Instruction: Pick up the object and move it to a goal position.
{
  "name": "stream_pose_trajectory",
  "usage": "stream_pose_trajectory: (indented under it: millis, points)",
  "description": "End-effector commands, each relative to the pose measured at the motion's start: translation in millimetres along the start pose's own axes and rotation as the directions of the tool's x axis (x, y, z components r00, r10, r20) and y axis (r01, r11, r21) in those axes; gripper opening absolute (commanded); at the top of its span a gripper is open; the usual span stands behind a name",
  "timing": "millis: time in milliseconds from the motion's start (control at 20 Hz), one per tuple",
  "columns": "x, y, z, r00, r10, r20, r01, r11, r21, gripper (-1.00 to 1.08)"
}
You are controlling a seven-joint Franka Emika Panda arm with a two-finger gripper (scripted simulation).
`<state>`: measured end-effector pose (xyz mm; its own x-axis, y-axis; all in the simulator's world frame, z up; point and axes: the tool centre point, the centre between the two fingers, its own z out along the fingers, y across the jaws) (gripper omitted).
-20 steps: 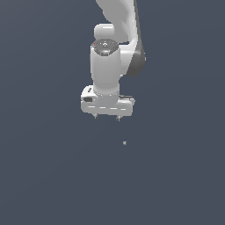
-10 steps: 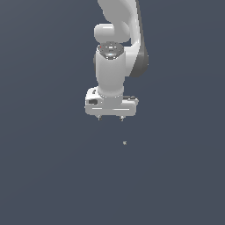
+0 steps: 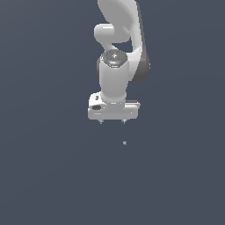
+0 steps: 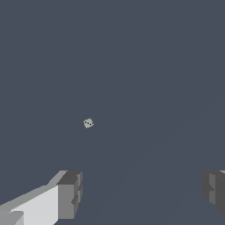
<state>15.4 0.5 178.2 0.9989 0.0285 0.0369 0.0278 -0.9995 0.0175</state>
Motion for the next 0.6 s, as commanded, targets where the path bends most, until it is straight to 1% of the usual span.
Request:
stream_pose_trajectory:
  millis: [0, 250, 550]
  points:
    - [4, -6, 11, 0.999, -0.038, 0.004, 0.038, 0.999, 0.000, 1.00]
    - [14, -25, 44, 0.989, -0.147, 0.015, 0.147, 0.989, 0.003, 1.00]
    - [23, -50, 87, 0.959, -0.282, 0.024, 0.281, 0.960, 0.016, 1.00]
